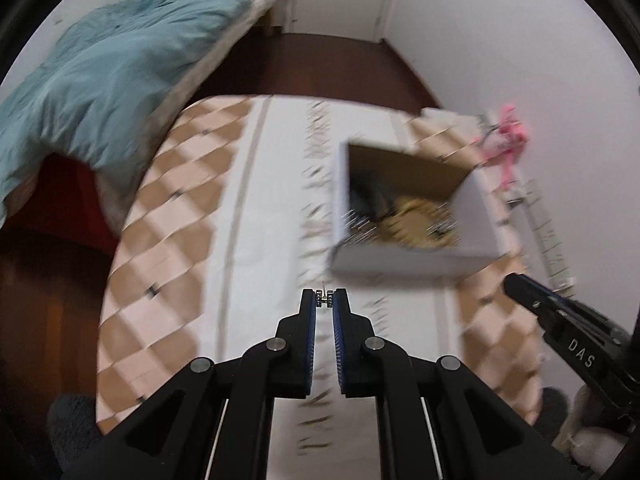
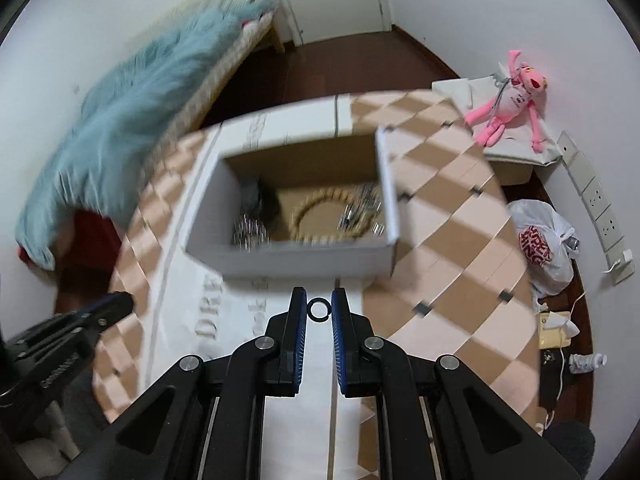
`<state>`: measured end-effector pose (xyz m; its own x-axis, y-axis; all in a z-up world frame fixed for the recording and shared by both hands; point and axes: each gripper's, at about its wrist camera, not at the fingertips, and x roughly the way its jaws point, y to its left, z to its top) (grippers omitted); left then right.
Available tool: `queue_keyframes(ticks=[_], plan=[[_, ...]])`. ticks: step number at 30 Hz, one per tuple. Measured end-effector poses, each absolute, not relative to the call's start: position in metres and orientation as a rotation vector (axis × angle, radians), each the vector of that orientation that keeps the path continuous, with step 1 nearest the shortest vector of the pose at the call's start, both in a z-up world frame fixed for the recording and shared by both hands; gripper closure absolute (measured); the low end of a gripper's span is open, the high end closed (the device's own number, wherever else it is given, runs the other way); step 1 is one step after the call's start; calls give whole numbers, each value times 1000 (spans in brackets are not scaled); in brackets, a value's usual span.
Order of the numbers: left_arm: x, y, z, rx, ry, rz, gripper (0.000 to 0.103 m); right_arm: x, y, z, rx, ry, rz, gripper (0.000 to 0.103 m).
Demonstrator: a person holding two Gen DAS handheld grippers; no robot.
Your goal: Organize jewelry
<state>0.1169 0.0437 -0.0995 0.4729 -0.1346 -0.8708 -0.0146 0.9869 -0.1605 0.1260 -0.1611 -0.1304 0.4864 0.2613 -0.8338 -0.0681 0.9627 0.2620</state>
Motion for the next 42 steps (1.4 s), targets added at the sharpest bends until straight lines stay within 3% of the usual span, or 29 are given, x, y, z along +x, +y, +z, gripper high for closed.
queue_keyframes(ticks=[5,16,18,19,20,22,27,29,31,34,42], plan=[[159,16,-77,-158,1078,-166,97,168,-174,-113,227,1050,218,90],[232,-5,-88,-97,1208,-144,91,248,-177,-141,276,1251,285,88],[235,-2,-88,-73,1202,-108,76,250,-178,-141,279,1251,278,73],[234,0,-87,-64,1194,-94,59,250,-180,-140,279,1248,274,68],[233,3,-86,-67,1185,-84,38,249,-181,-140,280,1245,273,68],[232,9,-86,-75,1179,-66,20,248,-183,-138,272,1240,262,68],[223,23,-89,-65,1173,-7,15,240,-185,-133,223,1214,216,68],[218,25,-90,-49,1164,12,9,235,-184,-130,185,1203,182,61],[213,26,-91,-35,1148,26,7,230,-183,-128,146,1191,150,33],[203,27,-93,-7,1133,50,6,221,-179,-128,56,1180,82,8],[180,28,-99,-16,1135,79,5,194,-181,-136,-16,1191,-5,2]])
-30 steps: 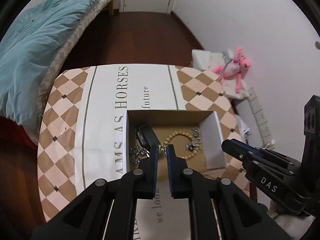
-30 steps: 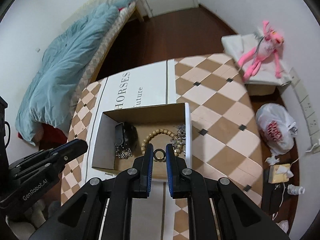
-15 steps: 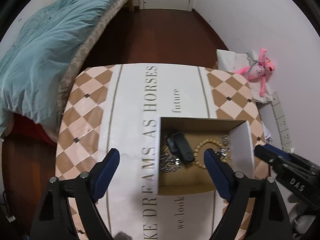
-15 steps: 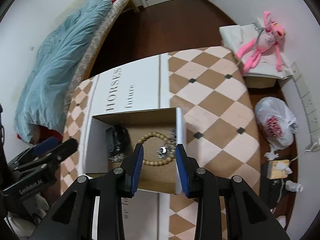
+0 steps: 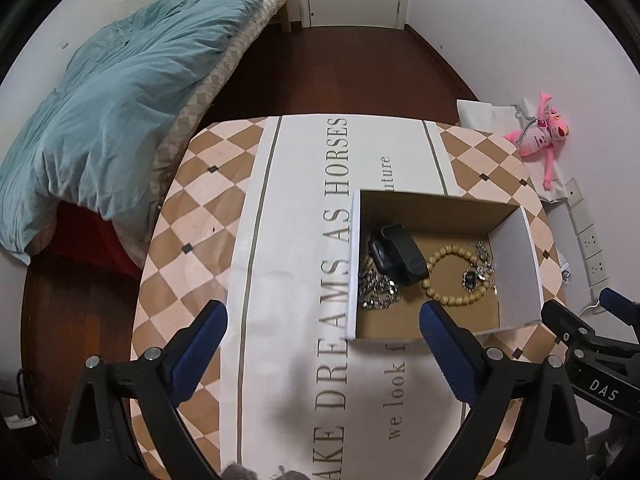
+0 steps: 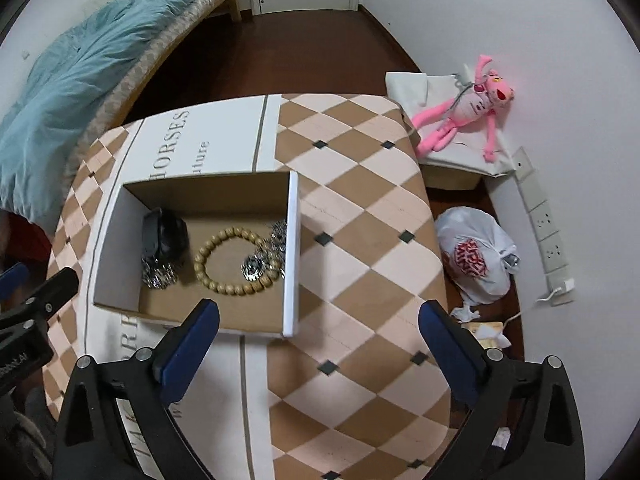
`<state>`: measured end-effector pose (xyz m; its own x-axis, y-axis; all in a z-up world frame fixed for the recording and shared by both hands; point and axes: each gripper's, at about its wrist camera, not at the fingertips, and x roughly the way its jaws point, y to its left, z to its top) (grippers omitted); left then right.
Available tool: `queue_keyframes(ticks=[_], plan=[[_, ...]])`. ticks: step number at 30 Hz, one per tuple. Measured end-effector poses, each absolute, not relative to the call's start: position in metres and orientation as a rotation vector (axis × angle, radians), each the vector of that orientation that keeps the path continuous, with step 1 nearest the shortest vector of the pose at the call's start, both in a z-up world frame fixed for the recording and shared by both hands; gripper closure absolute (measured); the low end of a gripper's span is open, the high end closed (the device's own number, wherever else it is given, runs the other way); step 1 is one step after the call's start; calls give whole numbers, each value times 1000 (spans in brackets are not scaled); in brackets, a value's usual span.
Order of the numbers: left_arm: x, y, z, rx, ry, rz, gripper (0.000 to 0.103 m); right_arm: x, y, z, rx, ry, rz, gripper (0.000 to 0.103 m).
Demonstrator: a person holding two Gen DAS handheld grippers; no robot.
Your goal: Organize jewelry
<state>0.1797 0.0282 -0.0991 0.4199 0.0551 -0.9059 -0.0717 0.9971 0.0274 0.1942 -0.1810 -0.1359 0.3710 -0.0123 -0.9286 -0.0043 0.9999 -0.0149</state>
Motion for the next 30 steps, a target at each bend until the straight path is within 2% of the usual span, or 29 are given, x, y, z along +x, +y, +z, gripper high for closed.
queue_keyframes(ticks=[9,30], plan=[[143,17,-63,0,1061,70,5,150,-191,-96,-2,1093,-37,2],[45,6,55,16,860,51,5,32,-197,47,-6,837,-37,0]])
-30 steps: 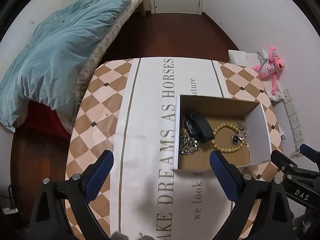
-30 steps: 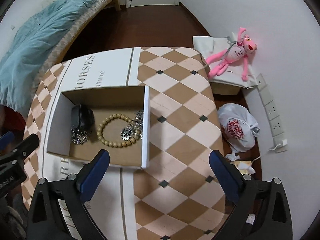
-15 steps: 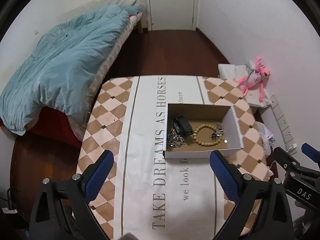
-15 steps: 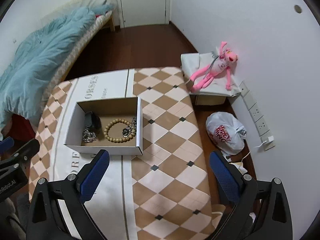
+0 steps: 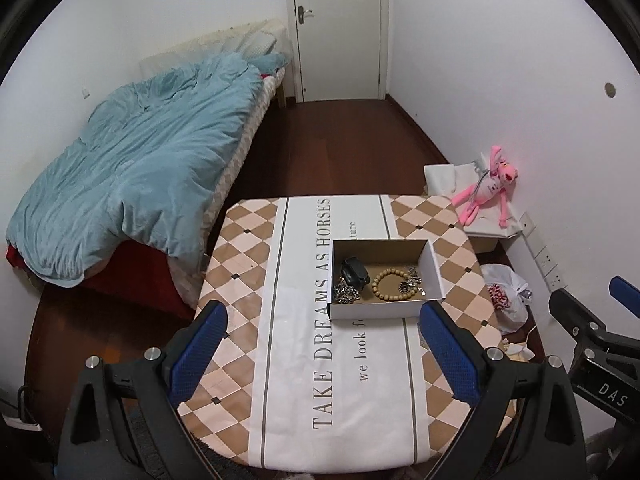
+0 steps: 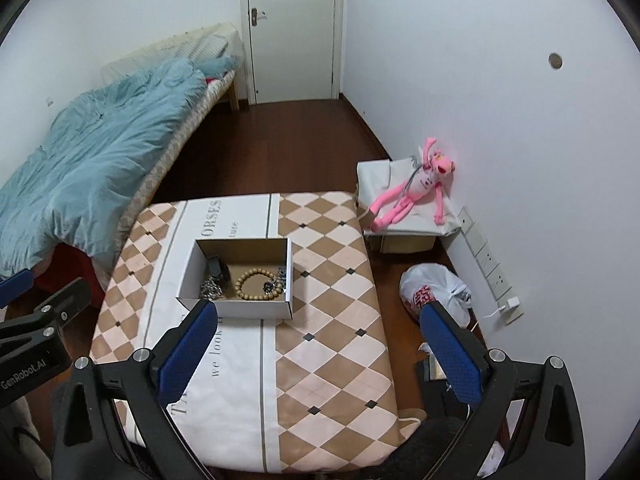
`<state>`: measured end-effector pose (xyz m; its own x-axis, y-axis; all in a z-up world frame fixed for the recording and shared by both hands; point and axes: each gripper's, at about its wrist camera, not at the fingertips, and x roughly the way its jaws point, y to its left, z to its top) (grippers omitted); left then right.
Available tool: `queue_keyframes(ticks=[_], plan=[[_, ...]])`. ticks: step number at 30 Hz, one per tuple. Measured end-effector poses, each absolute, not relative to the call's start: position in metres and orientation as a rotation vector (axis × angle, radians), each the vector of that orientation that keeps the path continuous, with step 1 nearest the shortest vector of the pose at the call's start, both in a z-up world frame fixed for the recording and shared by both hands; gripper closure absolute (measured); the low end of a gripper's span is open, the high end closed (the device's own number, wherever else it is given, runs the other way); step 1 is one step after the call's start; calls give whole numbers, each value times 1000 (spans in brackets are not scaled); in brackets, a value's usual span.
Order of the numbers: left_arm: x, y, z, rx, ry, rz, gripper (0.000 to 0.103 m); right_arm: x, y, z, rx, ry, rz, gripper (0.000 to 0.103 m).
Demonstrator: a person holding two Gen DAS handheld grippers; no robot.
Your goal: Organize jewelry
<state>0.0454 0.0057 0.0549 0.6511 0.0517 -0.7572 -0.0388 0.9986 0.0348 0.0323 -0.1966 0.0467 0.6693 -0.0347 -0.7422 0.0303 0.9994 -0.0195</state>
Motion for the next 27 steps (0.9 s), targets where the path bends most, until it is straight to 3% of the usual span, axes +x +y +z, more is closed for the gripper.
queue_keyframes(ticks=[12,27], plan=[[22,7,85,-6,828,33,5,4,-190,85,-22,788,-17,0],[53,-2,78,-24,909,27,5,35,-197,80,6,842,-22,0]])
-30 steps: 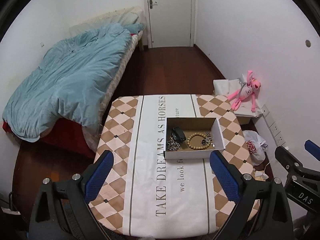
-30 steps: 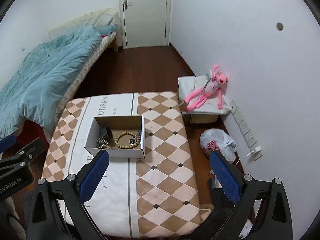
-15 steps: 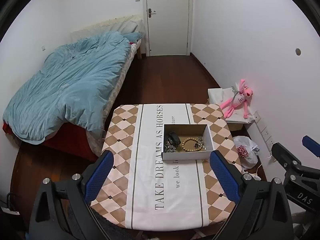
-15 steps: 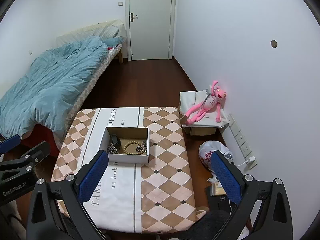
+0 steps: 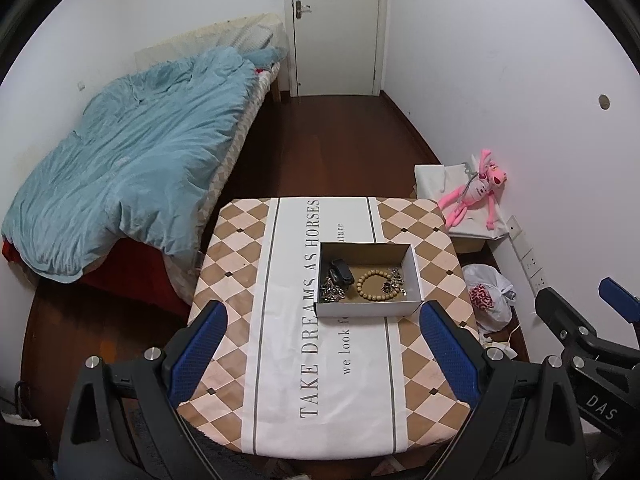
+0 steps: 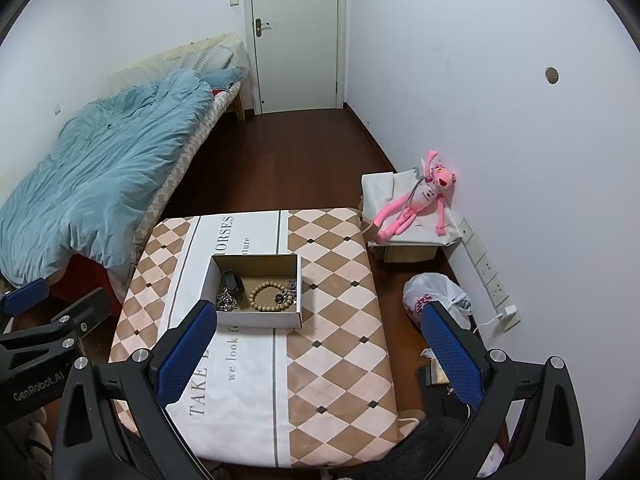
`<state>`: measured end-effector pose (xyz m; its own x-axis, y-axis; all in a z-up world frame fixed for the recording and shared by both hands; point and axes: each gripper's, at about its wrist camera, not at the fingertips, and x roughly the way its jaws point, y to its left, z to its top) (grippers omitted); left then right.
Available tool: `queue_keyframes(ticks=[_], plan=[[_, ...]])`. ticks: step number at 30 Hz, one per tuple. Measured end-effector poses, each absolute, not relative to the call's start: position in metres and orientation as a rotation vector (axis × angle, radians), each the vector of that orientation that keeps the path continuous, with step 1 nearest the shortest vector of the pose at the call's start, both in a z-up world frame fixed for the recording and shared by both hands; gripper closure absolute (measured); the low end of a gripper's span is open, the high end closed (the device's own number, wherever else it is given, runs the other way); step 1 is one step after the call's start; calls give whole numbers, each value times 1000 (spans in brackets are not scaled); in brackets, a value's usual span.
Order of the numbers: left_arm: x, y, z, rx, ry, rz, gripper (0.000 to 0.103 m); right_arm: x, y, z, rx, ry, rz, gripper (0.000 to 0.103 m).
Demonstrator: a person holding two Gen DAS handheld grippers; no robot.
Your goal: Organize jewelry
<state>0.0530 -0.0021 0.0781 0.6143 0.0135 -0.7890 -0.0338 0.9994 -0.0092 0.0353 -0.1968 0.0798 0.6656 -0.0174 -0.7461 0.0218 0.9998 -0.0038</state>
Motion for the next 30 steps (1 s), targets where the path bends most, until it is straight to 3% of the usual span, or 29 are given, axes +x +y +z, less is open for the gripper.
queue_keyframes(ticks=[30], plan=[[109,4,59,-4,1026,57,5,115,-191,60,-55,975,-29,0]])
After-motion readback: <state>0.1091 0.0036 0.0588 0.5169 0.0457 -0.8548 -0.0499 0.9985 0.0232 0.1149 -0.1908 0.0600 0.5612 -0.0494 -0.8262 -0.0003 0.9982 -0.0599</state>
